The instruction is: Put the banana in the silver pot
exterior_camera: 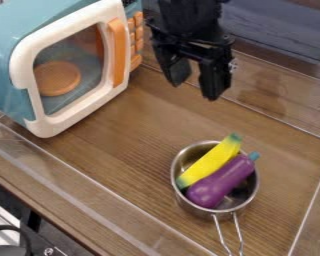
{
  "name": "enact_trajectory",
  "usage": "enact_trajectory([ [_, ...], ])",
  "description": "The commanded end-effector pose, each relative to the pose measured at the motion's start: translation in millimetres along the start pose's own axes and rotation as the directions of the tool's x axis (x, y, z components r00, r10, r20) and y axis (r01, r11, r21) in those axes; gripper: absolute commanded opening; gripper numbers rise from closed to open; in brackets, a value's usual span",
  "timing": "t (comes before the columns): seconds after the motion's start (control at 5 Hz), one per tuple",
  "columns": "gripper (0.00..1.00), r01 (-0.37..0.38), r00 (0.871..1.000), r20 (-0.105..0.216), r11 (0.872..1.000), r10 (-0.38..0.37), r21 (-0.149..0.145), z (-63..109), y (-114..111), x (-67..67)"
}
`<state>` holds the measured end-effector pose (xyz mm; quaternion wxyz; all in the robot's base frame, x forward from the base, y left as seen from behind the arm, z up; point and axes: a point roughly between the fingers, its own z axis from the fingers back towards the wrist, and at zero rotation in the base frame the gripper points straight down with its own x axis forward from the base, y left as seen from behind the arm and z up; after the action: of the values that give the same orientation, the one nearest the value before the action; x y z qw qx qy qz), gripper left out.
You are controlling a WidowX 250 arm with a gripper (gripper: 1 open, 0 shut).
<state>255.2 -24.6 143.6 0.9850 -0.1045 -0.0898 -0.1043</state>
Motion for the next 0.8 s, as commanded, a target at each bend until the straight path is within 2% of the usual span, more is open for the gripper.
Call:
enact_trajectory([
  [0.0, 1.00, 0.025, 0.999, 0.044, 1.000, -0.024, 0.000, 10.9, -6.5, 2.0],
  [0.6, 1.00, 0.053, 0.998, 0.040, 0.999, -0.052, -0.015, 7.4, -13.0, -2.4],
])
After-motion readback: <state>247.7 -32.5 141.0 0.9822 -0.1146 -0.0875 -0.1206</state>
